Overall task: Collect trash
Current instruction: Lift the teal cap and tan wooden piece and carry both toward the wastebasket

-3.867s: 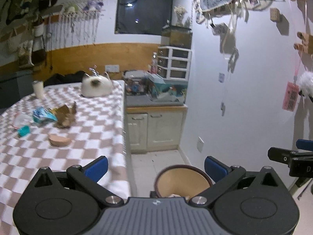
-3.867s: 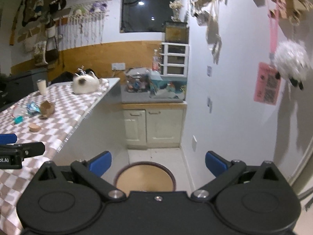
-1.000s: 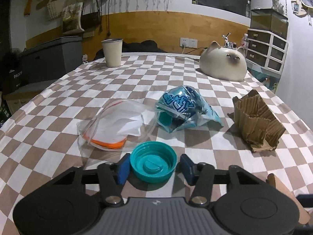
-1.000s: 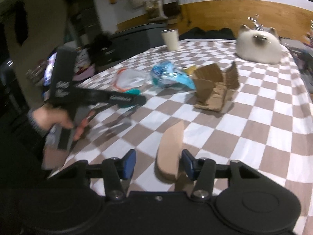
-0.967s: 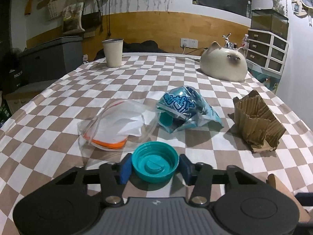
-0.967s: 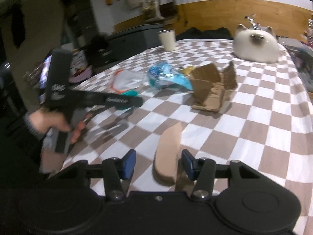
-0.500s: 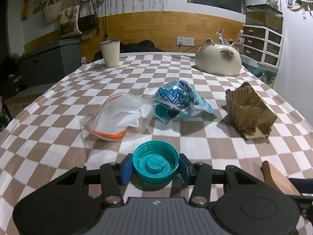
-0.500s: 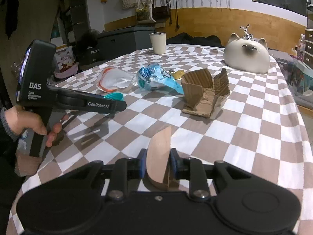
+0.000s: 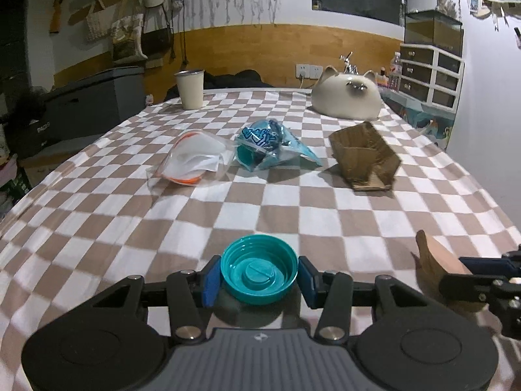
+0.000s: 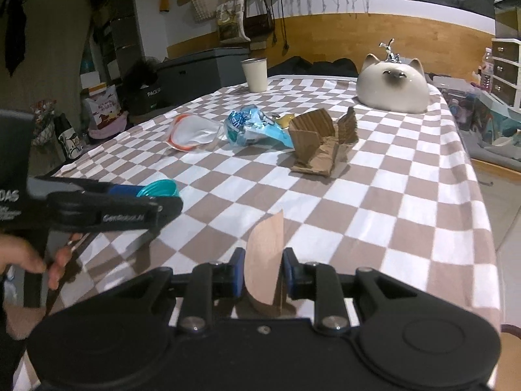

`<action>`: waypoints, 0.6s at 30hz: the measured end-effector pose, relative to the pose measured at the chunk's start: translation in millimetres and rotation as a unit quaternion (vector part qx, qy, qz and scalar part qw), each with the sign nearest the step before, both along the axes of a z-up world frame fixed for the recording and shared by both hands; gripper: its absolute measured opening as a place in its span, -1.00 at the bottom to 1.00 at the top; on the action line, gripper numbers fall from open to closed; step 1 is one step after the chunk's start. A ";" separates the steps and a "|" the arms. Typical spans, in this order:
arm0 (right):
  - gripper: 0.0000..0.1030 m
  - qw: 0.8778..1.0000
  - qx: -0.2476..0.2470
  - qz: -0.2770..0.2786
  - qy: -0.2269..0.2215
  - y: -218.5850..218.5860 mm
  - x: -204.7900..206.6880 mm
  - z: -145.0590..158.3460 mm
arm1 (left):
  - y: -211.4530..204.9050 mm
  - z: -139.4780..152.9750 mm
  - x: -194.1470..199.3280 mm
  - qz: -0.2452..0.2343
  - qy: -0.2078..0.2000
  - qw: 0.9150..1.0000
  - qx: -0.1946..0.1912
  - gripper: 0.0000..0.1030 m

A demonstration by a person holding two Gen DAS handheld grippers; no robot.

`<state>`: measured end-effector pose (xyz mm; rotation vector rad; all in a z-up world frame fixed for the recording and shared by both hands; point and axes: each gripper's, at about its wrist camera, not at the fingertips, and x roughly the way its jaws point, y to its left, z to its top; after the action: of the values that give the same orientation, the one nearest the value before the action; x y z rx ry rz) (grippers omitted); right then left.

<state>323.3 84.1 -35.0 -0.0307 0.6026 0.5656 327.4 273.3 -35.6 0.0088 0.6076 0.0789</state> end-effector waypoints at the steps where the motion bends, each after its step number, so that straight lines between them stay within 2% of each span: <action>1: -0.51 1.000 0.000 -0.001 -0.002 -2.8 -4.0 1.4 | -3.2 2.1 -7.2 0.002 -0.004 1.000 -0.003 -0.04; 10: -0.51 1.000 0.013 -0.009 -0.020 -28.6 -37.3 16.8 | -38.1 25.8 -68.4 0.009 -0.039 0.999 -0.007 -0.04; 18: -0.51 0.999 0.027 -0.021 -0.036 -52.2 -65.0 29.2 | -62.1 38.4 -101.0 0.012 -0.054 0.998 -0.011 -0.04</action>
<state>258.2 31.9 -5.9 0.0123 0.5173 0.5383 226.3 211.2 2.8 -0.0240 0.5012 0.0962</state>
